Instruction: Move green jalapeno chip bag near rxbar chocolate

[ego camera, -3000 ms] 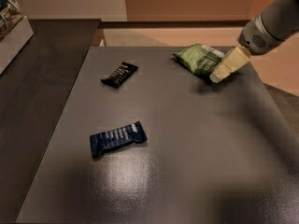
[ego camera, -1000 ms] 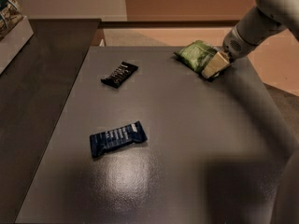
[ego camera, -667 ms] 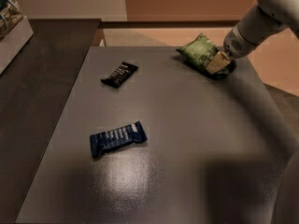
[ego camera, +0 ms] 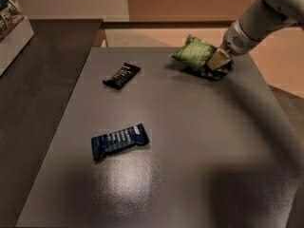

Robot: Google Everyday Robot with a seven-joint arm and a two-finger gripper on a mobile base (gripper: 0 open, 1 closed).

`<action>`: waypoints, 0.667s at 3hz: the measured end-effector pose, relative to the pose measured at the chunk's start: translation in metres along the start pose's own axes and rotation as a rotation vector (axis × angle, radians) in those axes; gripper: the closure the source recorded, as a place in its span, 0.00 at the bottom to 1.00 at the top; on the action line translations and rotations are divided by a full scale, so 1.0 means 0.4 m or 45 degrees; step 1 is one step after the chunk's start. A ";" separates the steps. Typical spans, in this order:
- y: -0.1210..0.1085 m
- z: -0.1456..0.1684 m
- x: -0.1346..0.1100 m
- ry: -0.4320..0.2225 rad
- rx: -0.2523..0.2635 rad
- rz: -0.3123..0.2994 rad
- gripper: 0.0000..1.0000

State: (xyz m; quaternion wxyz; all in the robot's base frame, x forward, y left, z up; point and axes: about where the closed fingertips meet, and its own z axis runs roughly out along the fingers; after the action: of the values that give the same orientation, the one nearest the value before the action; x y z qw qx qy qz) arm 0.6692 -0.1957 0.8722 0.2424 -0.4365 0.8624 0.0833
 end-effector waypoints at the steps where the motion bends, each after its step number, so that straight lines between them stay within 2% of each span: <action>1: 0.091 -0.006 -0.064 -0.028 -0.085 -0.139 1.00; 2: 0.180 0.003 -0.128 -0.041 -0.173 -0.278 1.00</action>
Offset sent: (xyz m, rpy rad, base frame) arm -0.0500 0.1247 0.0327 0.0232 -0.0008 0.4093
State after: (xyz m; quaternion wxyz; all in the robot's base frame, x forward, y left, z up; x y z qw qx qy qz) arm 0.6382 -0.1151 0.8917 0.2337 -0.5419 0.7980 0.1218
